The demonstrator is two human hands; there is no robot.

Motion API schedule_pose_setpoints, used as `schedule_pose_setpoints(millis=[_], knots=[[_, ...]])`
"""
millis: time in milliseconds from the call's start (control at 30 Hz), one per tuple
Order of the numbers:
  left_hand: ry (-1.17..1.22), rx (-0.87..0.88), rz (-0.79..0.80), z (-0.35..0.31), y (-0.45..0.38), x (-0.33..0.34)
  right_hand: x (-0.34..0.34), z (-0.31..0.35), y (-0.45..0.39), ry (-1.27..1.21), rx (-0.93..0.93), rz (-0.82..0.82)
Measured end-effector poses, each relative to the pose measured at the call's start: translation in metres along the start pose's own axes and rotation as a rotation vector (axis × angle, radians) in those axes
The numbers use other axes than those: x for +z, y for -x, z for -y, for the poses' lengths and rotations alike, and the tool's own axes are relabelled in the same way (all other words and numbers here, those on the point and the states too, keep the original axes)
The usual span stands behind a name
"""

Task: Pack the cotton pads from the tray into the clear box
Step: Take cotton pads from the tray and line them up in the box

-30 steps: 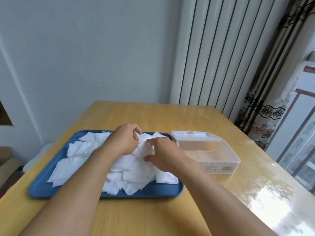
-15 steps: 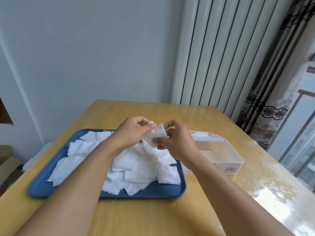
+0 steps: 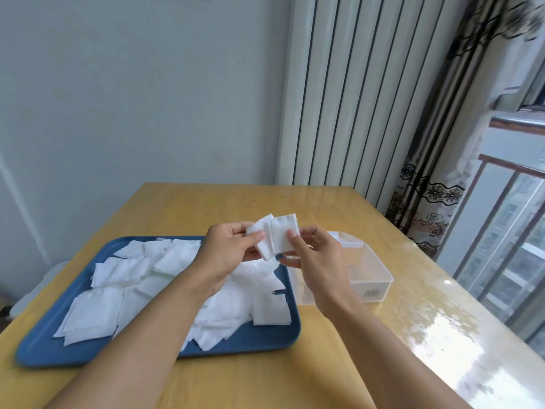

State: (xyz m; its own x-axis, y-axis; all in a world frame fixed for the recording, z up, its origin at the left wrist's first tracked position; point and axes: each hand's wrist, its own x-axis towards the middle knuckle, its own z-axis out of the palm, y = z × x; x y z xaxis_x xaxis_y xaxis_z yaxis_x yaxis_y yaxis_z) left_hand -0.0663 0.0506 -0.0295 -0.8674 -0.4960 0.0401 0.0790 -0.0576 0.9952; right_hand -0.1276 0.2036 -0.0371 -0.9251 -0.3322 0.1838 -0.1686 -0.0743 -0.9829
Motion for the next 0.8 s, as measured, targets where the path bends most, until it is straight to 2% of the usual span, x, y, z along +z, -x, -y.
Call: schedule_pose_setpoints(millis=[100, 267, 400, 567, 667, 800], knots=[[-0.005, -0.009, -0.032, 0.005, -0.003, 0.001, -0.012, 0.001, 0.000, 0.068, -0.101, -0.115], [-0.040, -0.009, 0.060, 0.007, 0.001, 0.005, -0.017, 0.001, 0.003, 0.056, -0.075, 0.047], [-0.015, -0.024, 0.154, 0.006, 0.005, 0.012, -0.019, -0.004, 0.002, 0.117, -0.019, 0.048], [0.113, -0.097, 0.159, 0.002, 0.006, 0.019, -0.022, -0.001, 0.002, 0.136, -0.034, 0.043], [0.032, -0.017, 0.184, 0.003, 0.010, 0.022, -0.022, 0.001, 0.004, 0.128, -0.033, 0.037], [0.012, 0.055, 0.113, 0.006, 0.011, 0.025, -0.022, 0.004, 0.004, 0.086, -0.013, 0.047]])
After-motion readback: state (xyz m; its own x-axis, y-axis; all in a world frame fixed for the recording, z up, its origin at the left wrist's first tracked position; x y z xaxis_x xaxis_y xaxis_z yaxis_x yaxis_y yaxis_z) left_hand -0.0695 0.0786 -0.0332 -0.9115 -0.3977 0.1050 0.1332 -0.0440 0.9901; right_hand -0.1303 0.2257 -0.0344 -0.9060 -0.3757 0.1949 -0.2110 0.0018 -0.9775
